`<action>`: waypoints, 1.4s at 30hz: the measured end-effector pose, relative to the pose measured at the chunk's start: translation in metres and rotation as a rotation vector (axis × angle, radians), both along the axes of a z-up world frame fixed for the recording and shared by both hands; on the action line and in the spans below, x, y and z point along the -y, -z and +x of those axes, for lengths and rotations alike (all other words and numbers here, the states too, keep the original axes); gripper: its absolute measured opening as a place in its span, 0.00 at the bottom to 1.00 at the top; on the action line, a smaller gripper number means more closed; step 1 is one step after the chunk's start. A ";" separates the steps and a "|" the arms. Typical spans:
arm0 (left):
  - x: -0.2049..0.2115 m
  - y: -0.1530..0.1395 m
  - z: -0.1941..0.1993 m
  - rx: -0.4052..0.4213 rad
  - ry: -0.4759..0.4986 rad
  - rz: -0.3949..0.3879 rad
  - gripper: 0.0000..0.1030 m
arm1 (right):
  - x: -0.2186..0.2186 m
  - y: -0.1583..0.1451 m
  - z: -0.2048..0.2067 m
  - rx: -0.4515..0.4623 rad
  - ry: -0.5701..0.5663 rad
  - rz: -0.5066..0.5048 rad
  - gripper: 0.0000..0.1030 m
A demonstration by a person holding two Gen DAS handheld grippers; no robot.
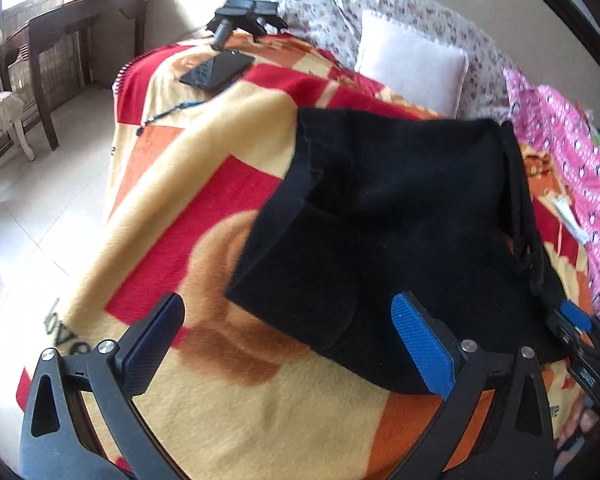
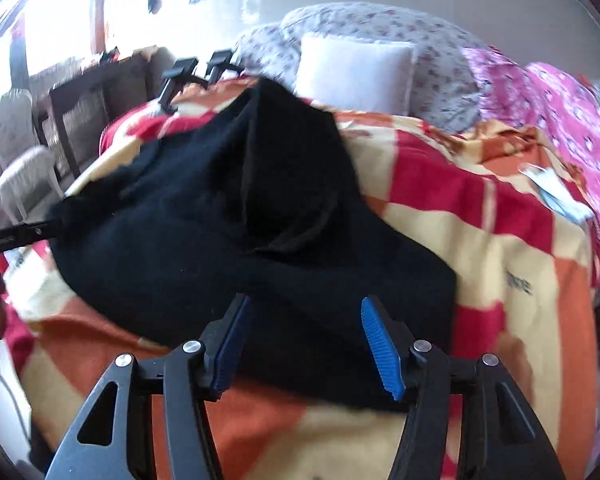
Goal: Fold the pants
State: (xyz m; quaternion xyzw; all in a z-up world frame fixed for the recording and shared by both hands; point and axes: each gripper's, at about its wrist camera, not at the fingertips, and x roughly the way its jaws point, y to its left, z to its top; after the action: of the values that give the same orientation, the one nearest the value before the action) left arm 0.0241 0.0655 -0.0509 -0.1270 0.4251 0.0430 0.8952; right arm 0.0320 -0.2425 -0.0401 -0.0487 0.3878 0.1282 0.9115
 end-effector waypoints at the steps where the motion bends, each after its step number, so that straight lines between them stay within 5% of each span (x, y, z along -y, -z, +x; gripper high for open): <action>1: 0.003 0.003 0.001 -0.011 0.009 -0.003 1.00 | -0.003 0.005 0.005 -0.012 -0.006 -0.005 0.54; 2: 0.005 0.005 0.002 -0.021 0.016 -0.006 1.00 | -0.007 0.012 0.012 -0.029 -0.013 -0.009 0.50; 5: 0.011 0.009 0.005 -0.037 0.029 0.002 1.00 | 0.001 0.018 0.024 -0.033 0.004 0.023 0.07; 12: 0.015 0.009 0.006 -0.031 0.035 -0.002 1.00 | 0.159 -0.022 -0.024 0.078 0.319 0.469 0.05; 14: 0.017 0.011 0.007 -0.034 0.037 -0.011 1.00 | 0.192 -0.016 -0.037 0.082 0.432 0.466 0.05; 16: 0.021 0.013 0.009 -0.047 0.043 -0.011 1.00 | 0.225 0.004 -0.050 0.049 0.567 0.496 0.11; 19: 0.027 0.012 0.010 -0.047 0.053 0.008 1.00 | 0.242 0.035 -0.058 -0.034 0.616 0.538 0.21; 21: 0.028 0.011 0.011 -0.050 0.057 0.005 1.00 | 0.238 0.047 -0.060 -0.055 0.607 0.570 0.52; 23: 0.028 0.010 0.013 -0.052 0.055 -0.003 1.00 | 0.240 0.053 -0.059 -0.060 0.595 0.623 0.58; 26: 0.029 0.011 0.016 -0.054 0.056 -0.024 0.89 | 0.239 0.056 -0.052 -0.051 0.569 0.677 0.57; 28: 0.032 0.009 0.016 -0.045 0.066 -0.030 0.70 | 0.236 0.056 -0.041 -0.049 0.544 0.696 0.43; 30: 0.033 0.007 0.016 -0.046 0.076 -0.038 0.36 | 0.232 0.055 -0.036 -0.044 0.536 0.688 0.11; 32: 0.033 0.005 0.018 -0.045 0.079 -0.041 0.18 | 0.232 0.050 -0.037 -0.025 0.543 0.682 0.08; 42: 0.011 -0.029 -0.003 -0.008 0.113 -0.066 0.12 | 0.236 -0.009 -0.093 0.071 0.505 0.597 0.04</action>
State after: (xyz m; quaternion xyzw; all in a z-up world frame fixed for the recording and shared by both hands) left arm 0.0207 0.0542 -0.0218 -0.1319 0.4365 -0.0212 0.8897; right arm -0.0606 -0.4786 -0.0309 0.3113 0.3011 0.0052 0.9013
